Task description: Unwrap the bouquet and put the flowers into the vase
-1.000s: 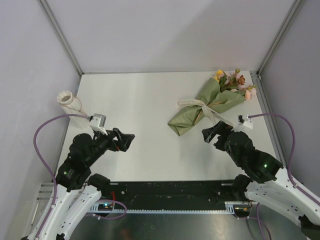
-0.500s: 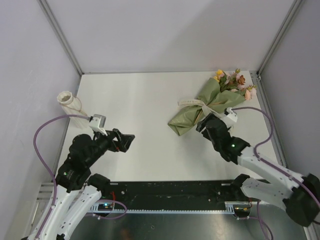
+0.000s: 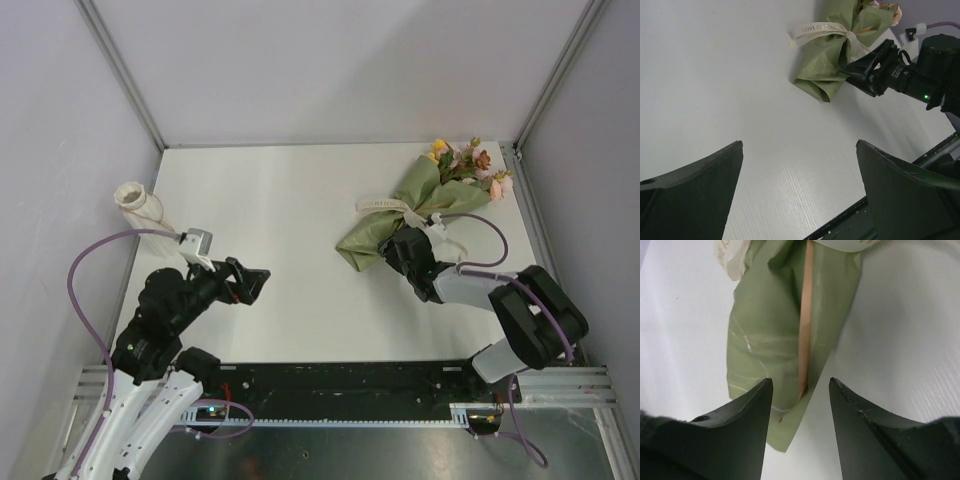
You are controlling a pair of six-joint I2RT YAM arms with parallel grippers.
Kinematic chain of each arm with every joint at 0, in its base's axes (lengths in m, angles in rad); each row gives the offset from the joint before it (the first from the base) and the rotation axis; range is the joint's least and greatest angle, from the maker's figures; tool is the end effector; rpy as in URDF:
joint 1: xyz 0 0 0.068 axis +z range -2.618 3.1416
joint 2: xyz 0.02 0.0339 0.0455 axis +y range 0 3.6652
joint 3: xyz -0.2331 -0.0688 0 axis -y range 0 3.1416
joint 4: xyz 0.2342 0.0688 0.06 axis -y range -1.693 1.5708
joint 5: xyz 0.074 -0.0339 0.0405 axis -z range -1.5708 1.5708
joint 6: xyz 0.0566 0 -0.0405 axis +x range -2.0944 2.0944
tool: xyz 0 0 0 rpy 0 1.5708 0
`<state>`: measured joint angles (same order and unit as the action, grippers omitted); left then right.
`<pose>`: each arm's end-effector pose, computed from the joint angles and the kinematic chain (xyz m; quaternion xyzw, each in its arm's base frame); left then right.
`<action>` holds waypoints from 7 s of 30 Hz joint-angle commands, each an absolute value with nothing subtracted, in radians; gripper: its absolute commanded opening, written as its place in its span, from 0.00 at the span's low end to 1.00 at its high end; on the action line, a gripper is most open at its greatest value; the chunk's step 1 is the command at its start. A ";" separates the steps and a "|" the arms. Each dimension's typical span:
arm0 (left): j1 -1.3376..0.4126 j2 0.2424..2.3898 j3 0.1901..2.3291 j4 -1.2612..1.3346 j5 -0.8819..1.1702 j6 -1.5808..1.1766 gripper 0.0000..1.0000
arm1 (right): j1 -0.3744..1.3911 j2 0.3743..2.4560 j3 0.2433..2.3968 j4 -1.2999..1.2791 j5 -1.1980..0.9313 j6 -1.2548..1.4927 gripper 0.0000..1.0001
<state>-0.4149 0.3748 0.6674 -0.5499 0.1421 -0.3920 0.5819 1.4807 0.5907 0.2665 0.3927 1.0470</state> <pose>0.1210 -0.0621 0.2907 0.0524 0.7894 -0.2908 0.5380 0.2588 0.1444 0.1277 0.2877 0.8288 0.2062 0.4333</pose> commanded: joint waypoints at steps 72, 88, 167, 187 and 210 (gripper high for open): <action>-0.948 1.136 0.313 0.235 0.006 -0.709 0.63 | 0.598 0.821 0.382 0.114 -0.001 0.618 0.43; -0.963 1.008 0.262 0.248 -0.021 -0.725 0.00 | 0.555 1.097 0.524 0.200 -0.119 0.413 0.54; -0.965 0.794 0.288 -0.209 -0.373 -0.902 0.00 | 0.246 1.133 0.787 -0.032 0.050 0.484 0.00; -0.965 1.001 0.553 0.071 -0.124 -0.652 0.70 | 0.364 1.139 0.896 -0.022 -0.188 0.489 0.00; -0.979 1.653 0.813 0.286 0.027 -0.527 0.68 | 0.331 0.857 0.888 -0.144 -0.223 0.578 0.00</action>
<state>-0.9680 1.6085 0.7589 0.2390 0.0147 -0.5583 0.3511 0.9127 0.8810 -0.1627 -0.1864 0.5434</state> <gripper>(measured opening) 0.704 0.010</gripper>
